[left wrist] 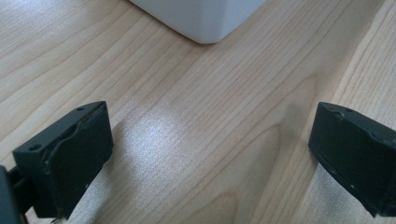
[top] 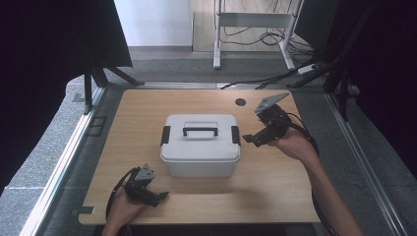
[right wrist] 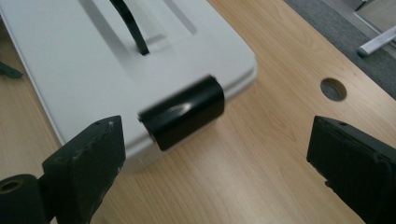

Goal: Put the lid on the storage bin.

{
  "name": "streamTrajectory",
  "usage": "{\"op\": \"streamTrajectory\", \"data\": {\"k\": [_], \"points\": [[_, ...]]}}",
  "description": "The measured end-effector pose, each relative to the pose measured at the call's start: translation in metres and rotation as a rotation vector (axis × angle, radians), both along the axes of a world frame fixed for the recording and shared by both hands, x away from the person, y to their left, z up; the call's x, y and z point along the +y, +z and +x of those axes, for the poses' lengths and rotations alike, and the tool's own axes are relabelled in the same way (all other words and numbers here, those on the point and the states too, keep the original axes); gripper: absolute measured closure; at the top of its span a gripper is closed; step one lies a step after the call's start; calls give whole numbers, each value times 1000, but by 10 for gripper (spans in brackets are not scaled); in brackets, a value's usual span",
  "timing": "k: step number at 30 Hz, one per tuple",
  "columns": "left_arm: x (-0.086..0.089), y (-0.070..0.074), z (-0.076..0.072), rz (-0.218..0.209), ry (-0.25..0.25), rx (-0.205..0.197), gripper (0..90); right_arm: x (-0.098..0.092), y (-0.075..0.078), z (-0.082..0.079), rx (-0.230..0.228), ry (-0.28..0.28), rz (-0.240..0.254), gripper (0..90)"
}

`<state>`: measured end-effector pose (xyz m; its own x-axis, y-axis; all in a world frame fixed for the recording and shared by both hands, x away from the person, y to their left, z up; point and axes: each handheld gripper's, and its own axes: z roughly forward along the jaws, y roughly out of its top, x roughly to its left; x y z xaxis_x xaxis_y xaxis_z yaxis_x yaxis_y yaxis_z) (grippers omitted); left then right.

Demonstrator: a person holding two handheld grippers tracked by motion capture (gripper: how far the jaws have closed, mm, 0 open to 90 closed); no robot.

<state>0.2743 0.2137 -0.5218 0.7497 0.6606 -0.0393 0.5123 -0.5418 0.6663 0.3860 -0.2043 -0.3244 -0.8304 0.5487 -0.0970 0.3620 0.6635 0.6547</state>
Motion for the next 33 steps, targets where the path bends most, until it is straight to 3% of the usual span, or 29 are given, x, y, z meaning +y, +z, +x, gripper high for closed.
{"op": "streamTrajectory", "data": {"k": [7, 17, 25, 28, 33], "points": [[0, 0, 0, 0, 4, 1, 0, -37, -5, -10, -10, -75, 16, 28], [1, 0, 1, 1, 23, 2, 0, -70, -17, -30, -35, -154, 49, 0], [1, 0, 1, 1, 24, 0, 0, -75, -39, -40, -31, -160, 87, 3], [1, 0, 1, 1, 24, 0, 0, -71, -55, -43, -20, -151, 104, 3], [1, 0, 1, 1, 24, 1, 0, -66, -72, -47, -18, -144, 102, 6]]}}
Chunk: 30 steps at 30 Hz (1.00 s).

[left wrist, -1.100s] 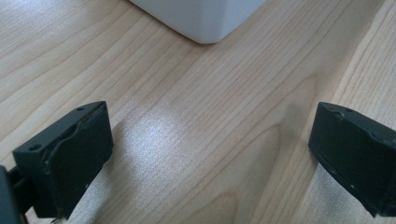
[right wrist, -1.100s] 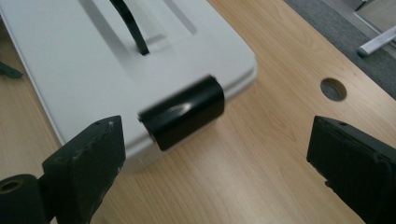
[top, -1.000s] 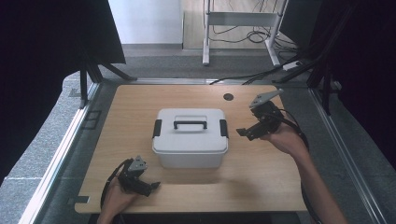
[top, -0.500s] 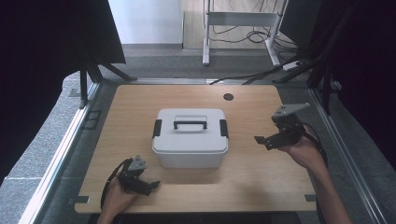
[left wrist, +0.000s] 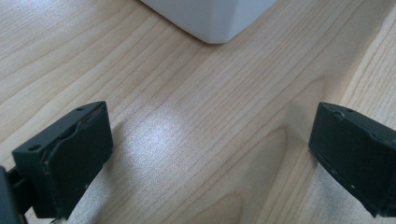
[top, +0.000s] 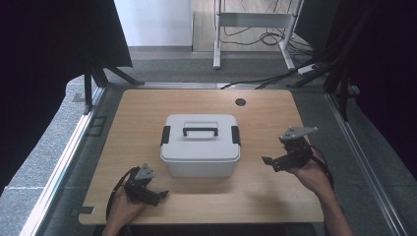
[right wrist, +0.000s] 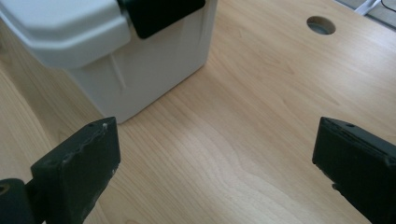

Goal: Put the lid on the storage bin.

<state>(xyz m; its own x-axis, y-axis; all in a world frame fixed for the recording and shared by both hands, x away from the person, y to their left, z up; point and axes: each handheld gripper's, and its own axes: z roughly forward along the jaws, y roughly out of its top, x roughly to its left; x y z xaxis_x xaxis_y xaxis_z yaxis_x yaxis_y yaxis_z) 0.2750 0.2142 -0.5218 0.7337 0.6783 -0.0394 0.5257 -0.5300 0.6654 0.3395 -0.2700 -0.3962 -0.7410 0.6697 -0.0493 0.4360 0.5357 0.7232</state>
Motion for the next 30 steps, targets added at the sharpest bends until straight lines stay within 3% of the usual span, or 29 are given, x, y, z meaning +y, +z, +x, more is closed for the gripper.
{"op": "streamTrajectory", "data": {"k": [14, 24, 30], "points": [[0, 0, 0, 4, -1, 0, 0, 21, -46, -15, 25, 19, -3, 4], [0, 0, 0, -1, 4, 0, 0, 28, -88, -23, 47, 1, 22, 1], [0, 0, 0, -1, 5, 0, 0, 30, -105, -27, 60, -12, 39, 6]]}}
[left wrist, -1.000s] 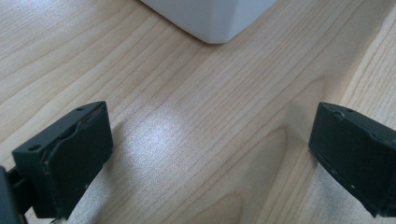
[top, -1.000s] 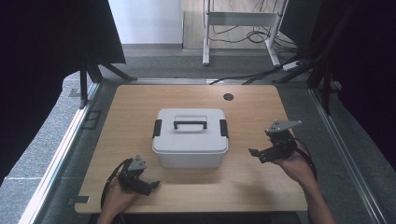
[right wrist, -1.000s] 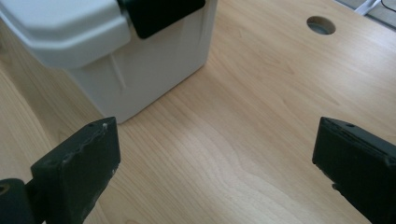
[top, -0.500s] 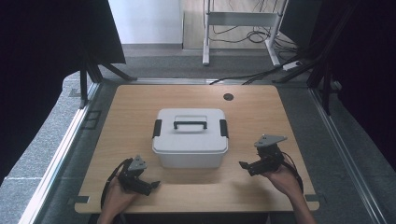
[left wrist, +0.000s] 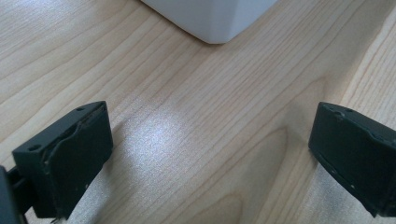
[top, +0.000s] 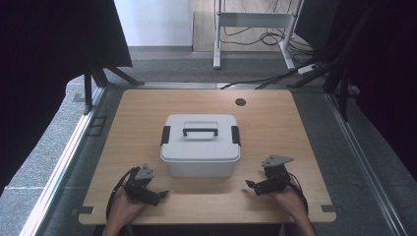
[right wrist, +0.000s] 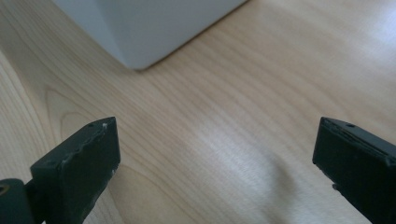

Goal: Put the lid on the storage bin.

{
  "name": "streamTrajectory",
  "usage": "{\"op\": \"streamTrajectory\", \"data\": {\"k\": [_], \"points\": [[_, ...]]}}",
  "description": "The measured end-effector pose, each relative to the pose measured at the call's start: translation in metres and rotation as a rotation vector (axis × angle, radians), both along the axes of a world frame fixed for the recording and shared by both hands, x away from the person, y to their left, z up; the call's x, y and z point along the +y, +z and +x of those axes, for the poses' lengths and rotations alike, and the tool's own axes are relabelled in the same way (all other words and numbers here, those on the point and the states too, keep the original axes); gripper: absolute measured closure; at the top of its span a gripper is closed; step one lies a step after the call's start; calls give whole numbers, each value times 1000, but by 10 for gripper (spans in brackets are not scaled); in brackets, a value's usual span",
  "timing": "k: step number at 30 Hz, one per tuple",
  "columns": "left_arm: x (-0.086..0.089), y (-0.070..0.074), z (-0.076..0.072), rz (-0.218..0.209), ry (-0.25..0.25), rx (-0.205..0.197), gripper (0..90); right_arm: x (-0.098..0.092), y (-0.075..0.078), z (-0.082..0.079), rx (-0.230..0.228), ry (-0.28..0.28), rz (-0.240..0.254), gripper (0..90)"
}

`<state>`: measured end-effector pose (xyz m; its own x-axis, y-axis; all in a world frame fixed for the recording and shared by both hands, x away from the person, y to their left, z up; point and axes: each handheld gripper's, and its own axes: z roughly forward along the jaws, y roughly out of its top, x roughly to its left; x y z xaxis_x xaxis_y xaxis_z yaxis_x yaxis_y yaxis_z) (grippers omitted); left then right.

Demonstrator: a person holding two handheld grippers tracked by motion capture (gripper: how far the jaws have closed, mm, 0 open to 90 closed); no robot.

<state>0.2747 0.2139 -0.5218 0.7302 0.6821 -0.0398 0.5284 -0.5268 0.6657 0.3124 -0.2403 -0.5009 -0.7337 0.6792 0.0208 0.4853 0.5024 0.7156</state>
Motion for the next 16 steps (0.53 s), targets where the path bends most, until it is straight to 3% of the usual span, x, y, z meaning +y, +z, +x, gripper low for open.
{"op": "streamTrajectory", "data": {"k": [6, 16], "points": [[0, 0, 0, 0, 1, 0, 0, 3, -17, -4, 13, -17, -26, 11], [0, 0, 0, 1, 3, -1, 0, 4, -18, -5, 9, -23, -32, 9]]}}
